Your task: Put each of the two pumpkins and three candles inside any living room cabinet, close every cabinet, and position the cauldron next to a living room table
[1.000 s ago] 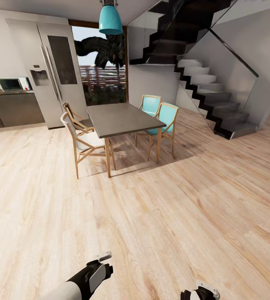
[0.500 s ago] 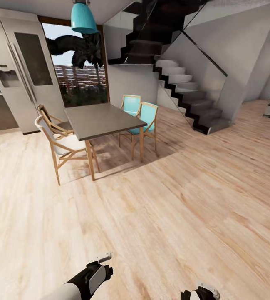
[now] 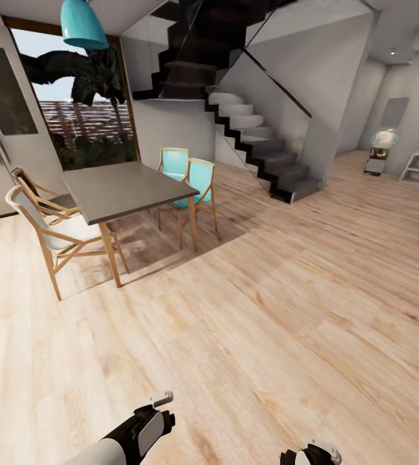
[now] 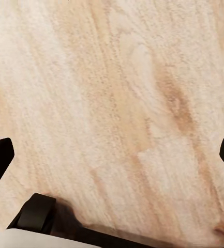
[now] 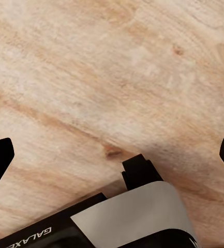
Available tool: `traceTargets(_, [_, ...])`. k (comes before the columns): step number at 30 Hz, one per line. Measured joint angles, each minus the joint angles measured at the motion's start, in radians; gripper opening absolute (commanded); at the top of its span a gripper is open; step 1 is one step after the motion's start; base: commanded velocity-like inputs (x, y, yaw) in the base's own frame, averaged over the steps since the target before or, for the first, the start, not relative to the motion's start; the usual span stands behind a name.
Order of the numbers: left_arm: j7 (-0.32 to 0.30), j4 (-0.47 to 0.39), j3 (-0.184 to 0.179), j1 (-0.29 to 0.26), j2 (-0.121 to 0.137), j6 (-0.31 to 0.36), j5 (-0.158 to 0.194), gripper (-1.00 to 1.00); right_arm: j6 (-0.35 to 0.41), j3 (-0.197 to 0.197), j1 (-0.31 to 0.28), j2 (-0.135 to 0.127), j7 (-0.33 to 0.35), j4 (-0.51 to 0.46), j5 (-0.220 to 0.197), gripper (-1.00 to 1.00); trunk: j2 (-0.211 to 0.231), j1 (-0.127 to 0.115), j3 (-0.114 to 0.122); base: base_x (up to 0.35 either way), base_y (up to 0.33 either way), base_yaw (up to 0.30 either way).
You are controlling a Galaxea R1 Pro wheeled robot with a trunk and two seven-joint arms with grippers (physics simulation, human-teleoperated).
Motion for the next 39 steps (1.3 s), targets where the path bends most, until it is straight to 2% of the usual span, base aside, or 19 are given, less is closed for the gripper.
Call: traceTargets(39, [0.000, 0.000, -0.001, 0.001, -0.004, 0.000, -0.001, 1.00, -0.004, 0.000, 0.000, 0.000, 0.000, 0.000, 0.000, 1.00, 0.000, 0.000, 0.000, 0.000, 0.000, -0.285])
